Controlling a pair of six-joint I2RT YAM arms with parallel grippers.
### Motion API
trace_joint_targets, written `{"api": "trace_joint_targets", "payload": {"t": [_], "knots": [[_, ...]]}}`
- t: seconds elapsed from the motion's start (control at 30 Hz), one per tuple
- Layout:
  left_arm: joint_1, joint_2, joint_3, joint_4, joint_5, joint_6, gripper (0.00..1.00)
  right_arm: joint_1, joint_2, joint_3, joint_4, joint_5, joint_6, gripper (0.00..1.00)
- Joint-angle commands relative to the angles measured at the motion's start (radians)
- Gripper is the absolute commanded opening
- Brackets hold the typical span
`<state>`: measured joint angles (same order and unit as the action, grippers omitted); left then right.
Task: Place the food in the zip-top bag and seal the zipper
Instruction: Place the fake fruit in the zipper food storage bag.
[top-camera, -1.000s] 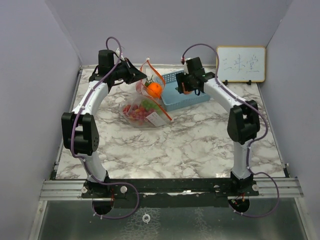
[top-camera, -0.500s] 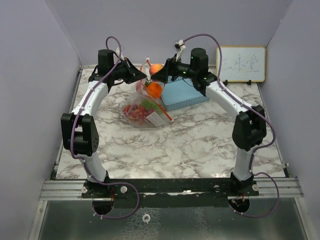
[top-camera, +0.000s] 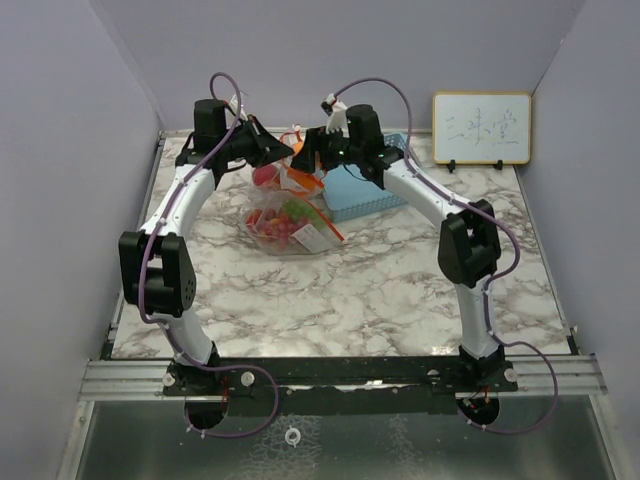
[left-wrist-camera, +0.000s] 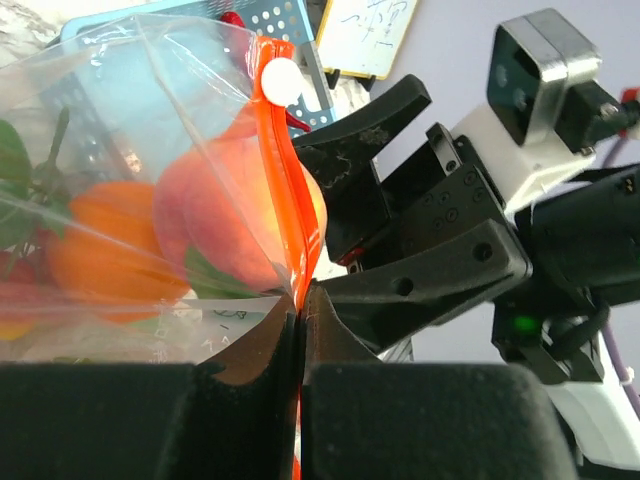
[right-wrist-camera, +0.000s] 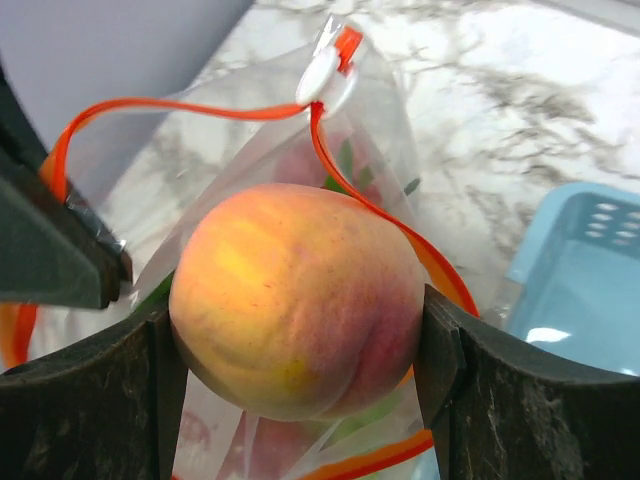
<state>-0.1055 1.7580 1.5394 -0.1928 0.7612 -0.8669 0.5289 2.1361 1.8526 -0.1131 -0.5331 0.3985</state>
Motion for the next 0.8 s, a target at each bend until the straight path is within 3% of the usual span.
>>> {"api": "trace_joint_targets", "payload": {"t": [0.0, 0.3, 0.47, 0.6, 0.77], "knots": [[-0.002, -0.014, 0.033, 0.082, 0.064, -0.042, 0.00, 0.083, 0.028, 0.119, -0.241, 0.357, -0.225, 0.54], [-0.002, 0.044, 0.095, 0.137, 0.072, -0.077, 0.00, 0.161, -0.009, 0.066, -0.234, 0.321, -0.252, 0.61], [-0.003, 0.052, 0.072, 0.170, 0.086, -0.099, 0.00, 0.183, -0.059, 0.041, -0.193, 0.272, -0.258, 0.80], [-0.002, 0.028, 0.020, 0.145, 0.089, -0.078, 0.00, 0.178, -0.095, 0.034, -0.178, 0.342, -0.273, 0.97], [-0.001, -0.005, -0.041, 0.085, 0.076, -0.022, 0.00, 0.143, -0.142, 0.031, -0.167, 0.377, -0.235, 1.00]]}}
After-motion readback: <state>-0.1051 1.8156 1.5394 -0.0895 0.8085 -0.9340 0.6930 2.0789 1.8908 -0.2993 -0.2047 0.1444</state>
